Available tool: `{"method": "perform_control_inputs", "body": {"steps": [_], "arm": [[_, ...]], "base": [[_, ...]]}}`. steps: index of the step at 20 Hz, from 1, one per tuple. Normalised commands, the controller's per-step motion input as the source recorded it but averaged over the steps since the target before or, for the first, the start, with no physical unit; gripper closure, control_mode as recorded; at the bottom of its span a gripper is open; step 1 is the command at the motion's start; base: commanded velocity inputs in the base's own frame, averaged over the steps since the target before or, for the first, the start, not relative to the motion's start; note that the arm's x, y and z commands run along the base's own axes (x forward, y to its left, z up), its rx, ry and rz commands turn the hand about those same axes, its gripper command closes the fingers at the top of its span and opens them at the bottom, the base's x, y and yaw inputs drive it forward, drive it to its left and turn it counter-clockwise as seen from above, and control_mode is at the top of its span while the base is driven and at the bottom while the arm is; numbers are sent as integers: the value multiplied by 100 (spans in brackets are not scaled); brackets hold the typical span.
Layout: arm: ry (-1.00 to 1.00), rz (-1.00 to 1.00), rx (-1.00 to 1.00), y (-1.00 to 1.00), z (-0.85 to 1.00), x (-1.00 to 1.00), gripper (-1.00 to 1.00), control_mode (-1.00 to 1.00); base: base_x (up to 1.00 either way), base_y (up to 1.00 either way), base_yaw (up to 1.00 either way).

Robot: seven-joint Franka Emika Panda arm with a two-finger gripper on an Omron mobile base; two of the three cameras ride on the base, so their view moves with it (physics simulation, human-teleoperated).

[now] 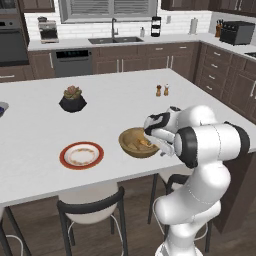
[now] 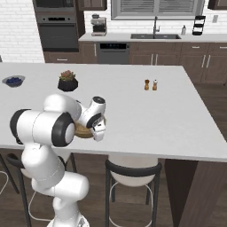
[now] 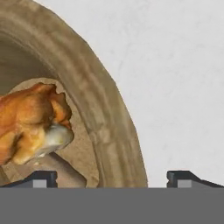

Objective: Pick the chicken drumstick and sweet potato from their plates and place them in the bowl. Then put the bowl in the fridge.

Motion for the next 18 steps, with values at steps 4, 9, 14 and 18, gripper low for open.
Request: {"method": "perform_control_inputs", "body": {"steps": [4,9,14,18], "arm": [[0,-7,0,33,-7,13,-100,-100],[1,-1,0,8,-19,3,100,-100],[0,0,0,0,0,-3,100,-100],[-2,0,0,0,29,-26,100,-100]], "base": [[0,0,0],[0,0,0],[0,0,0],[0,0,0]]}}
